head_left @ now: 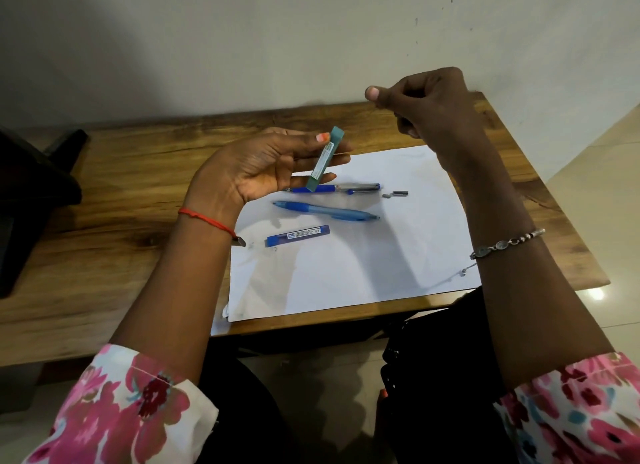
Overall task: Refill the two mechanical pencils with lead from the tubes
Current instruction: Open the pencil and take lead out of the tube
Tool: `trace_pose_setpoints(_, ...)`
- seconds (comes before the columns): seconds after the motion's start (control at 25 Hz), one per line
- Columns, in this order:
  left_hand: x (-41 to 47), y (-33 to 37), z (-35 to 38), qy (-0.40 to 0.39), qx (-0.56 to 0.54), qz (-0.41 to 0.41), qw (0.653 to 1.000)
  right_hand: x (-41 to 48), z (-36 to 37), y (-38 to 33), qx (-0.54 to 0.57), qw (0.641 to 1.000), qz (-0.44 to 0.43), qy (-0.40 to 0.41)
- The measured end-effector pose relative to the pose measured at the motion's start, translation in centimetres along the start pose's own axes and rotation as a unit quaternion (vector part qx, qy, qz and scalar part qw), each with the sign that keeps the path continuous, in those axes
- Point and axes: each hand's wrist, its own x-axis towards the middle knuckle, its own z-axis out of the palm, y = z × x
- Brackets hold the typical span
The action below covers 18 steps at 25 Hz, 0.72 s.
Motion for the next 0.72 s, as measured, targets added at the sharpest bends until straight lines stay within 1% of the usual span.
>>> trace_pose_setpoints(0.28,0.2,-0.1,0.5,0.013,0.014,-0.006,1.000,0.2,0.7,0.4,-0.001,0.998,0.003,-0.056)
trace_pose_setpoints(0.4,0.1,0.0,0.3,0.014,0.035,-0.005,0.999,0.4,0.4,0.8,0.011,0.994,0.042,-0.096)
trace_pose_setpoints(0.48,0.1,0.1,0.1,0.017,0.052,0.000,0.999,0.7,0.1,1.2,0.075,0.986,0.071,-0.130)
trace_pose_setpoints(0.56,0.0,0.1,-0.2,0.019,0.064,0.004,0.998,0.9,-0.3,1.5,0.141,0.975,0.081,-0.149)
trace_pose_setpoints(0.72,0.0,0.1,-0.4,0.015,0.078,0.002,0.997,0.9,-0.9,1.6,0.246,0.957,0.058,-0.140)
